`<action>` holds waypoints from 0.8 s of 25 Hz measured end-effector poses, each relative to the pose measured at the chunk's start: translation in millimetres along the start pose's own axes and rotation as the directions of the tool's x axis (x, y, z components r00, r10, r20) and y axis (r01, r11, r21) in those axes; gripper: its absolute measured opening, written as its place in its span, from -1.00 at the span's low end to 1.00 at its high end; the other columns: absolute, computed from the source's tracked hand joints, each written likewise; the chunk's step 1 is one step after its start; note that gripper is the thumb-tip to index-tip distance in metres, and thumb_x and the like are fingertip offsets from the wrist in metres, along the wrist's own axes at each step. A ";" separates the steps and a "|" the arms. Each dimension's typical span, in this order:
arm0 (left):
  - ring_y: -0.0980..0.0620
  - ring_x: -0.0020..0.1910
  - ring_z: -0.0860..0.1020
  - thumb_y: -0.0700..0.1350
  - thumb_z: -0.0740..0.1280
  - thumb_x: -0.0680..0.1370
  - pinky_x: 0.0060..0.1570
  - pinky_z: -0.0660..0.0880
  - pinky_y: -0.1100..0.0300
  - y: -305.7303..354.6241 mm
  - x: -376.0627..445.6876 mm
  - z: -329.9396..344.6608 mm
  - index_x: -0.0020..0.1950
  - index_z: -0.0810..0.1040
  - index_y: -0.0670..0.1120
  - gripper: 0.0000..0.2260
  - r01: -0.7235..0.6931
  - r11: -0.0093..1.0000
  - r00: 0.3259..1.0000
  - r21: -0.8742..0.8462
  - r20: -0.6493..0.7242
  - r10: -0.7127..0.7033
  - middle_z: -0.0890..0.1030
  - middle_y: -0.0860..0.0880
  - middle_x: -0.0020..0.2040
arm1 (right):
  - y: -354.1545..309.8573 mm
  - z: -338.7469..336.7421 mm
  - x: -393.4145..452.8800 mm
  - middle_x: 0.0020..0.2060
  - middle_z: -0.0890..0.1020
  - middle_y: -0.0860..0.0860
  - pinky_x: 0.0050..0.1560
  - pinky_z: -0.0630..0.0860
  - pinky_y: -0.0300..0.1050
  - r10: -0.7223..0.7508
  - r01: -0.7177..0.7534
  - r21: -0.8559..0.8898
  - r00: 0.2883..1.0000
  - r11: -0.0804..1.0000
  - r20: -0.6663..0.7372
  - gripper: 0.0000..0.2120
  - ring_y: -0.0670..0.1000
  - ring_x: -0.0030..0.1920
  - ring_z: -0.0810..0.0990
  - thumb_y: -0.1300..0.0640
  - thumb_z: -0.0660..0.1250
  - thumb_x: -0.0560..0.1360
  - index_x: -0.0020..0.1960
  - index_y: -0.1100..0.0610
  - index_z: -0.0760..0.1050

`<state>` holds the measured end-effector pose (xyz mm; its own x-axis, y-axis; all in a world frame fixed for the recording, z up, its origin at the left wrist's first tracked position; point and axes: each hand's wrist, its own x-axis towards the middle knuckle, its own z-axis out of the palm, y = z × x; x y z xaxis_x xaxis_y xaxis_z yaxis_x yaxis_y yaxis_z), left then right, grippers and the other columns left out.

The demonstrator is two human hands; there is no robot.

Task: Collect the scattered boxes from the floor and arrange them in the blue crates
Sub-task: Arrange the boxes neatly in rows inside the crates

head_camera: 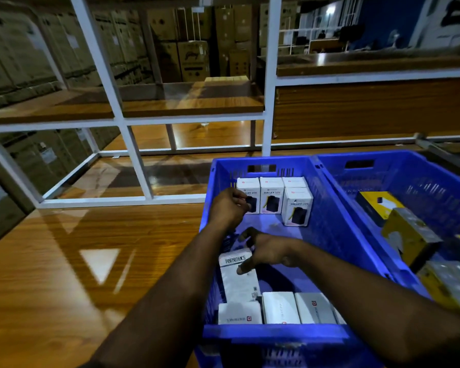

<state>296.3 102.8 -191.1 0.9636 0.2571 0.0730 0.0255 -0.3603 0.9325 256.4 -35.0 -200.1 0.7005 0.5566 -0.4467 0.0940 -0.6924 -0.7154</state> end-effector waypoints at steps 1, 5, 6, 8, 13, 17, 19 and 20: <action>0.21 -0.49 0.41 -0.37 0.27 0.53 -0.50 0.30 0.42 2.3 -2.7 -0.7 -0.12 0.50 -0.12 -0.84 0.002 1.000 1.000 0.008 -0.021 -0.002 0.51 0.05 -0.39 | 3.5 -6.3 -0.6 0.11 0.52 0.05 0.08 0.55 -0.04 0.008 -0.007 0.042 1.000 0.999 -0.024 -0.31 0.03 0.02 0.54 0.08 0.61 0.33 0.33 0.05 0.33; 0.00 -0.32 0.54 -0.24 0.34 0.56 -0.30 0.43 0.27 3.2 -2.5 -1.3 -0.08 0.54 -0.07 -0.92 0.033 0.999 0.999 -0.022 -0.039 -0.033 0.59 0.01 -0.28 | 12.8 -50.1 -9.6 0.03 0.68 0.13 0.13 0.57 0.02 0.037 0.072 0.417 0.968 0.906 -0.249 -0.63 0.06 0.00 0.62 0.20 0.55 0.38 0.14 0.17 0.56; -0.05 -0.23 0.57 -0.17 0.37 0.57 -0.24 0.44 0.21 4.1 -2.3 -2.5 -0.07 0.55 -0.08 -0.97 0.040 0.999 0.999 -0.028 -0.029 -0.041 0.61 -0.02 -0.22 | 14.3 -60.5 -12.4 0.01 0.69 0.13 0.14 0.57 0.03 0.079 0.102 0.517 0.946 0.850 -0.315 -0.68 0.07 0.01 0.62 0.20 0.53 0.41 0.13 0.21 0.57; -0.05 -0.12 0.62 -0.01 0.38 0.58 -0.22 0.49 0.20 9.3 -6.2 -6.0 0.06 0.56 -0.11 -0.82 0.042 0.998 0.999 -0.051 0.013 -0.041 0.63 -0.04 -0.10 | 15.0 -76.9 -18.1 -0.03 0.68 0.14 0.02 0.61 -0.02 0.176 0.174 0.679 0.893 0.713 -0.414 -0.64 0.06 -0.06 0.62 0.13 0.50 0.44 0.16 0.27 0.57; 0.16 0.23 0.51 0.22 0.54 0.33 0.19 0.51 0.21 26.1 -25.6 -1.6 0.40 0.36 0.04 -0.27 -0.184 0.982 0.929 -0.046 0.318 0.189 0.51 0.08 0.27 | 10.3 -87.5 -25.3 -0.24 0.69 0.06 -0.34 0.51 -0.16 0.246 0.298 0.769 0.829 0.565 -0.502 -0.60 0.01 -0.27 0.60 -0.01 0.50 0.43 0.13 0.24 0.59; 0.15 0.15 0.50 0.17 0.58 0.33 0.14 0.51 0.23 29.0 -27.0 0.1 0.32 0.40 0.02 -0.35 -0.306 0.947 0.936 0.098 0.210 0.281 0.48 0.10 0.19 | 2.2 -89.2 -30.3 -0.05 0.71 0.09 -0.32 0.56 -0.18 0.167 0.387 0.744 0.819 0.544 -0.548 -0.66 0.01 -0.11 0.68 -0.12 0.41 0.48 0.07 0.14 0.59; 0.06 0.10 0.57 0.13 0.47 0.44 0.11 0.57 0.11 31.8 -24.3 -2.2 0.23 0.47 -0.01 -0.56 -0.170 0.980 0.955 -0.101 0.228 0.189 0.58 0.00 0.16 | -1.2 -92.2 -31.2 -0.08 0.71 0.03 -0.27 0.58 -0.16 0.121 0.435 0.777 0.834 0.456 -0.538 -0.65 -0.02 -0.09 0.67 -0.18 0.28 0.55 0.06 0.09 0.60; 0.01 0.06 0.60 0.10 0.38 0.51 0.06 0.57 0.06 34.8 -24.3 -2.0 0.19 0.52 -0.03 -0.67 -0.032 0.966 0.958 -0.256 0.267 0.102 0.63 -0.06 0.13 | -2.2 -93.4 -30.4 -0.04 0.71 0.04 -0.21 0.58 -0.13 0.110 0.455 0.785 0.833 0.422 -0.542 -0.65 -0.02 -0.06 0.66 -0.17 0.25 0.57 0.07 0.08 0.59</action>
<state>273.2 85.8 -159.7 0.9970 -0.0300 0.0707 -0.0739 -0.1266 0.9892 300.9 -93.3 -134.8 0.9774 0.1385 -0.1599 -0.1970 0.3212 -0.9263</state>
